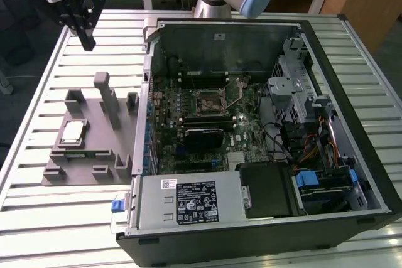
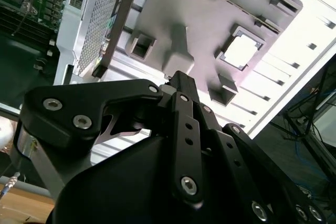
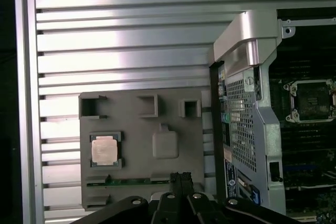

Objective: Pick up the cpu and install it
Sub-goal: 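Reach for the cpu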

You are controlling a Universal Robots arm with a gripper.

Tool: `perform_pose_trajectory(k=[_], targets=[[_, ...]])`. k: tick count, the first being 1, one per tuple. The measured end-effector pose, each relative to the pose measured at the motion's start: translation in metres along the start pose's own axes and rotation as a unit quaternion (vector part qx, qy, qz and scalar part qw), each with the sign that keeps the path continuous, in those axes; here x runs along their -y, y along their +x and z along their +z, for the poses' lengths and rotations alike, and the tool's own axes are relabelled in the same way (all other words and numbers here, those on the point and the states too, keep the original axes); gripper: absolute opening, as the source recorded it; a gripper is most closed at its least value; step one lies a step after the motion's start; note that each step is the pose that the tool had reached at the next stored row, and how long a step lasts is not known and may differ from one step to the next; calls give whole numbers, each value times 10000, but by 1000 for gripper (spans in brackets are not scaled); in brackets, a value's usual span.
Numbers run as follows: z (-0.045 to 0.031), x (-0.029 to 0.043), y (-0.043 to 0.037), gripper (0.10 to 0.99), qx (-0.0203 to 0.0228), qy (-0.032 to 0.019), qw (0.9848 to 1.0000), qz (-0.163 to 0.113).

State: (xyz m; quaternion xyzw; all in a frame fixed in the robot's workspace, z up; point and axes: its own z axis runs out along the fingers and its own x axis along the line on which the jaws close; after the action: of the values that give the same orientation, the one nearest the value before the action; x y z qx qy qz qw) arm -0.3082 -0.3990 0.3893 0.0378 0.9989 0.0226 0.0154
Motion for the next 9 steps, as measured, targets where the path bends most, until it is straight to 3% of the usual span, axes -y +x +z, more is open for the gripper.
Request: perform_pose_trajectory(k=[9], targets=[[48,12,131,106,0,0,10000,0]])
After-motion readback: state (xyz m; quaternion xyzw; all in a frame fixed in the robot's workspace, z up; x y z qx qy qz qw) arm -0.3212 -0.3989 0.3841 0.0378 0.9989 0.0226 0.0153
